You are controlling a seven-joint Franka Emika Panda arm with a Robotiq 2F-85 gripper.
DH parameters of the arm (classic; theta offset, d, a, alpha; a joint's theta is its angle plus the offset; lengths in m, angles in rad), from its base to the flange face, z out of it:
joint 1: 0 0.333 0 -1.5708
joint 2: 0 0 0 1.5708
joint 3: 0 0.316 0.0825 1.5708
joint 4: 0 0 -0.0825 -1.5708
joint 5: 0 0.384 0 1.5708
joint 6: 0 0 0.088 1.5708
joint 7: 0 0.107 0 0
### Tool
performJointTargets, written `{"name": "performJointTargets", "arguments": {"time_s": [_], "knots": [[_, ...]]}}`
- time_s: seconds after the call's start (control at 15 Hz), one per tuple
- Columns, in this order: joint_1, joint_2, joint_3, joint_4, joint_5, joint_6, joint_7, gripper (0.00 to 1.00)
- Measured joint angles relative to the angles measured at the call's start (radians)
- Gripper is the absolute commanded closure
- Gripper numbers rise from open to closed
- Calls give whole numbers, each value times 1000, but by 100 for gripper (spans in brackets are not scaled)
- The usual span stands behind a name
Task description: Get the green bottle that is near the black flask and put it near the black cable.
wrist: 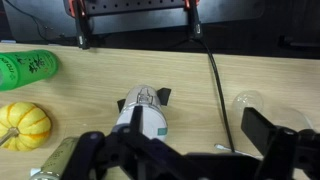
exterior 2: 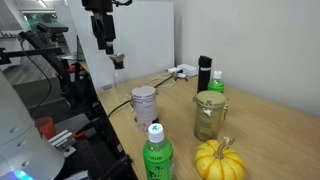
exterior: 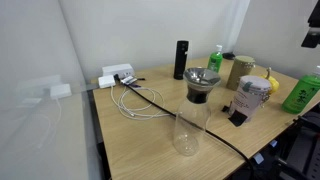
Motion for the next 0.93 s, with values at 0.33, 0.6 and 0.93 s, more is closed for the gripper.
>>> {"name": "performJointTargets", "arguments": {"time_s": [0.33,0.6,0.93], "knots": [[0,9,0,0,0,2,0,0],[0,99,0,25,-2,80,-5,0],[-17,365,-21,127,-9,293,-7,0]]}}
